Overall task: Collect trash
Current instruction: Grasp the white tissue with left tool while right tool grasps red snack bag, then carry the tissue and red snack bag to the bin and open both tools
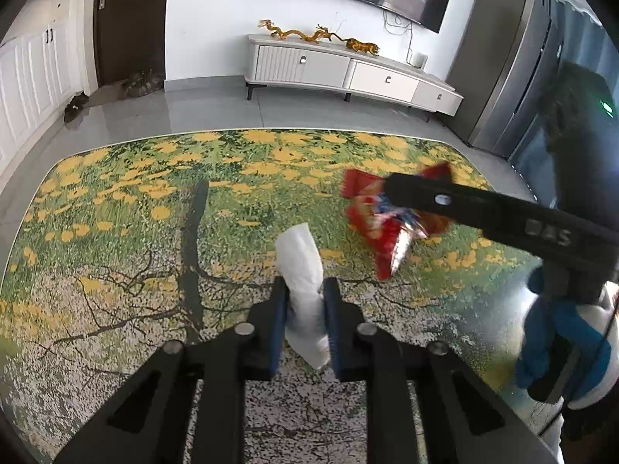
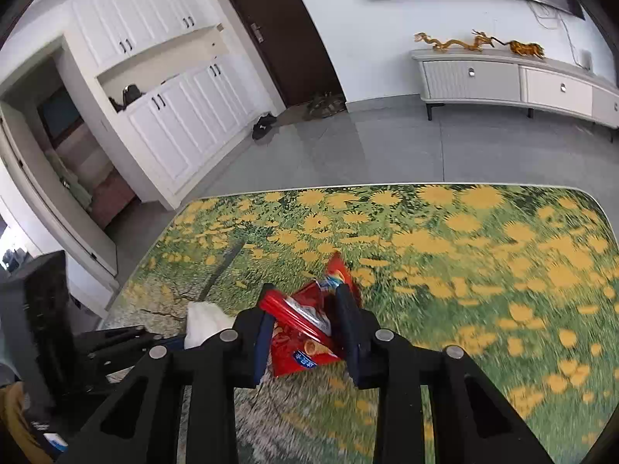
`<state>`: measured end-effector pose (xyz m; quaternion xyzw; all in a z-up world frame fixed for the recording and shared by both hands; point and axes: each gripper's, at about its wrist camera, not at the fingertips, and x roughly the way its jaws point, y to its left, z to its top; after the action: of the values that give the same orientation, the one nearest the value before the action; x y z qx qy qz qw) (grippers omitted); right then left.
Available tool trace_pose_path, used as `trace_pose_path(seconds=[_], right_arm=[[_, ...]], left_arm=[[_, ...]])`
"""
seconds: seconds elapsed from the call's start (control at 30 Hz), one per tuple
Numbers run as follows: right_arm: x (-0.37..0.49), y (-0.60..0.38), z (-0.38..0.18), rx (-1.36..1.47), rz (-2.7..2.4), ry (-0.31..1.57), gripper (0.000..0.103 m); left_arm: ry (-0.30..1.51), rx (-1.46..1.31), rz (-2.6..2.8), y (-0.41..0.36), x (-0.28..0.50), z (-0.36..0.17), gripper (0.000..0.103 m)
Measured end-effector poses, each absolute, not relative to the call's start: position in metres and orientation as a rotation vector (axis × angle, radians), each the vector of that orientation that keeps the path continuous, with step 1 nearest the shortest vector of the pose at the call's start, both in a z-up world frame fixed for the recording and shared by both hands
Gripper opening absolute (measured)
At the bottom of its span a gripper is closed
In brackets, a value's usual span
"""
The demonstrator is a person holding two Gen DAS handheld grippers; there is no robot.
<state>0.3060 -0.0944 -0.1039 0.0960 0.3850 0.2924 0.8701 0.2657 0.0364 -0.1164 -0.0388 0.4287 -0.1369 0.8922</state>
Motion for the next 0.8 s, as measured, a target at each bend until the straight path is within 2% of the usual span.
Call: trace_pose_path(seconds=[0.1,0.27,0.53,0.8], right_arm=[[0.291,-0.104,-0.095,0.230,0.604,0.800,0.020],[0.246,-0.123,-0.069,0.230,0.594,0.760,0.020],[0.167,-0.161,-0.029,0.252,0.566,0.671,0.020],[0.102,-0.229,0.001,0.291,0.490,0.568,0.020]], left_arm=[[0.889,-0.069,-0.245,0.037,0.259,-0.116,0.012],[0.904,-0.083,-0.243,0.036,0.226,-0.107,0.011],[0.821,-0.051,-0.259,0.020,0.161,-0.053,0.011],[0.754,0.013,-0.322,-0.028,0.120,-0.013,0.011]])
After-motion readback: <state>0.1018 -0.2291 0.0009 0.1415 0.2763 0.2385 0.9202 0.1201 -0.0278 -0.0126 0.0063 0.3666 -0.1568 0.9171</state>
